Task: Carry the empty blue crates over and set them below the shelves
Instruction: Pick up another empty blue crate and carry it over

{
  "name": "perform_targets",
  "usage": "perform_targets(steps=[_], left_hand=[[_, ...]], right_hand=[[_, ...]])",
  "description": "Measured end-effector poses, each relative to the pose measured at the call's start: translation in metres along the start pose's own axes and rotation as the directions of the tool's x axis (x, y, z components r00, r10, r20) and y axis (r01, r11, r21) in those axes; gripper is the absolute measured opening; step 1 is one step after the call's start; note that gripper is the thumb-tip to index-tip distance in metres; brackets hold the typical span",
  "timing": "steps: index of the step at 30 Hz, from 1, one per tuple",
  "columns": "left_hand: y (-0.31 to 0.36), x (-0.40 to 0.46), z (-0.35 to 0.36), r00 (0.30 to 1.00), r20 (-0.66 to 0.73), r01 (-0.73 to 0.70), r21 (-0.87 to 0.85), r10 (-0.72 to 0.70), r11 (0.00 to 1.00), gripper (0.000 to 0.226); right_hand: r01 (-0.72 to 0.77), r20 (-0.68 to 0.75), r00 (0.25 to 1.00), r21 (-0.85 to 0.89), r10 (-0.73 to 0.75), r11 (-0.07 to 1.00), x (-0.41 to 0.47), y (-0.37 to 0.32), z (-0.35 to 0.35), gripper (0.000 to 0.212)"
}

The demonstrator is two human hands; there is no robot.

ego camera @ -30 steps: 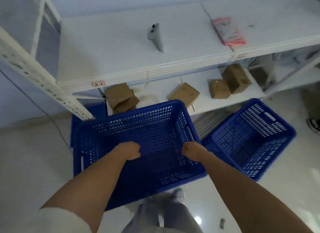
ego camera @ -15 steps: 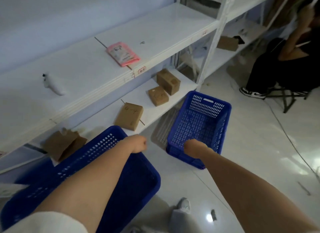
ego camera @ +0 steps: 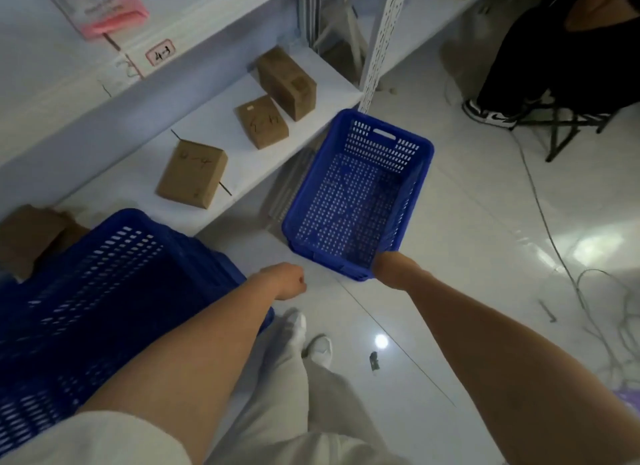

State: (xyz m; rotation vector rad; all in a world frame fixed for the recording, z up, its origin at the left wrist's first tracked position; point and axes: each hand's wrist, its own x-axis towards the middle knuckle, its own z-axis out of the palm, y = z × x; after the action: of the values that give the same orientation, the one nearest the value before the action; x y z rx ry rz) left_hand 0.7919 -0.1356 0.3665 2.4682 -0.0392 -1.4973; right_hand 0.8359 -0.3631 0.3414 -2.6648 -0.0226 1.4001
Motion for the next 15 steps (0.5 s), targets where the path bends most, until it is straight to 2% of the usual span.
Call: perform_targets(steps=[2, 6, 13, 15], left_hand=[[0.002, 0.015, 0.001, 0.999, 0.023, 0.028, -0.047, -0.027, 0.998, 0.040], [0.005, 0.047, 0.000, 0.994, 0.080, 0.083, -0.129, -0.073, 0.988, 0.044], [-0.001, 0.122, -0.015, 0.986, 0.118, 0.150, -0.340, -0.116, 0.928, 0.046], [-0.003, 0.140, -0.021, 0.983, 0.123, 0.175, -0.410, -0.136, 0.895, 0.046]], right_hand=[[0.034, 0.020, 0.999, -0.033, -0.033, 0.999, 0.017, 0.002, -0.001, 0.038], [0.031, 0.097, 0.995, -0.098, -0.022, 0.995, 0.050, 0.001, -0.016, 0.029], [-0.018, 0.101, 0.995, -0.049, 0.023, 0.999, 0.131, 0.006, -0.050, 0.033], [-0.049, 0.144, 0.988, -0.018, 0.051, 0.999, 0.154, 0.005, -0.059, 0.034]])
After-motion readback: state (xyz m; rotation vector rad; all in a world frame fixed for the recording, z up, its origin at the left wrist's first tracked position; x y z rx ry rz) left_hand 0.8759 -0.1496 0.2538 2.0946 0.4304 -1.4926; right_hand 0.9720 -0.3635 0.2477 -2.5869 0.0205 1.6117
